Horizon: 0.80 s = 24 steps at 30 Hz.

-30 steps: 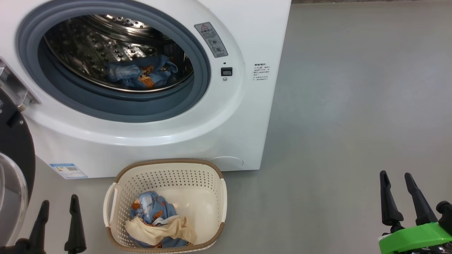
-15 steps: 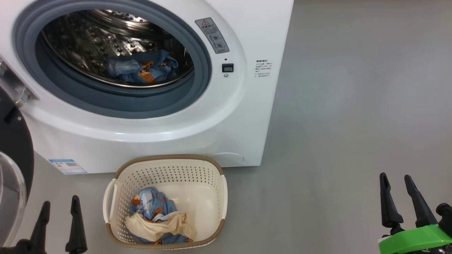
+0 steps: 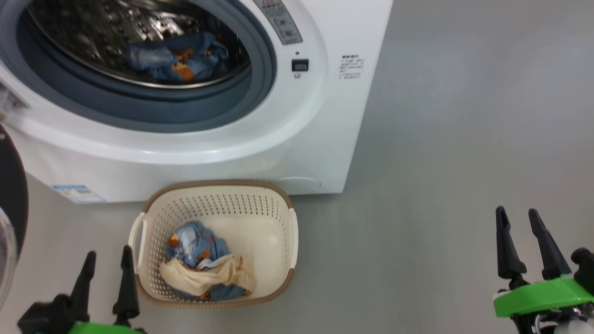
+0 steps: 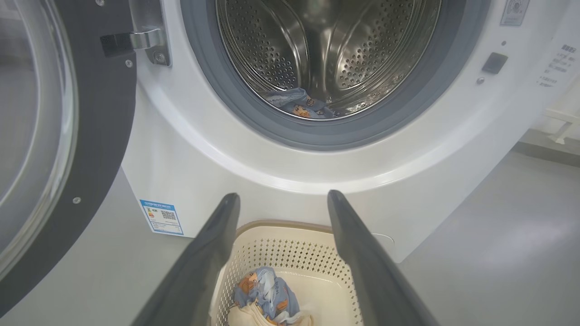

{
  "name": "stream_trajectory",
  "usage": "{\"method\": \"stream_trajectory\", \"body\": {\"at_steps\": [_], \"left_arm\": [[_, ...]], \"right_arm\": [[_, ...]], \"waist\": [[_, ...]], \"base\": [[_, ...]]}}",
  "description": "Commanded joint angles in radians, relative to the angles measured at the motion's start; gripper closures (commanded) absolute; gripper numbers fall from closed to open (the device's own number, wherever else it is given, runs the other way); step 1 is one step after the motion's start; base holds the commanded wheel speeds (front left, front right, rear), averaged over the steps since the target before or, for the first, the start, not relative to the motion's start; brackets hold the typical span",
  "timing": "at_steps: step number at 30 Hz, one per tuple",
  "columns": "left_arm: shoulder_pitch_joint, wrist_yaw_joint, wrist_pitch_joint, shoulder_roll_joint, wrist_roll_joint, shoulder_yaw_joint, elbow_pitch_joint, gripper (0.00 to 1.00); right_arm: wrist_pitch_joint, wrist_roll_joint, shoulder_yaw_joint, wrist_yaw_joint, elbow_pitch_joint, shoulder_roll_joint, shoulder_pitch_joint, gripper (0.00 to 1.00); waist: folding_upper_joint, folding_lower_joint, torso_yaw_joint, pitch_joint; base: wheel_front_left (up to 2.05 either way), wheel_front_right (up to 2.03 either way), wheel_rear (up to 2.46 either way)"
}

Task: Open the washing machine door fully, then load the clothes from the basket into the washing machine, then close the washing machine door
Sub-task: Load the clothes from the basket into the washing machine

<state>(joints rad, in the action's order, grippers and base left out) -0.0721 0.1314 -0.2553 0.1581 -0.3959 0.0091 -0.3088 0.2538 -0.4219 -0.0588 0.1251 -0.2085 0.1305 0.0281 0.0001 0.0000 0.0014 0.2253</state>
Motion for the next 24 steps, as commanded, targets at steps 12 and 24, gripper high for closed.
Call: {"method": "stream_trajectory", "body": {"at_steps": [12,24], "left_arm": [[-0.212,-0.001,-0.006,0.045,-0.034,-0.077,-0.163,0.0],[-0.425,-0.001,-0.006,0.091,-0.073,-0.239,-0.408,0.0]], "right_arm": [[0.008,0.035,0.049,0.006,0.029,0.005,0.121,0.0],[0.008,0.053,0.07,0.006,0.042,-0.008,0.218,0.0]], "waist": [[-0.0001,0.0,0.011,0.192],[-0.0001,0.0,-0.007,0.353]], "base": [[0.0,0.0,0.0],[0.0,0.0,0.0]]}}
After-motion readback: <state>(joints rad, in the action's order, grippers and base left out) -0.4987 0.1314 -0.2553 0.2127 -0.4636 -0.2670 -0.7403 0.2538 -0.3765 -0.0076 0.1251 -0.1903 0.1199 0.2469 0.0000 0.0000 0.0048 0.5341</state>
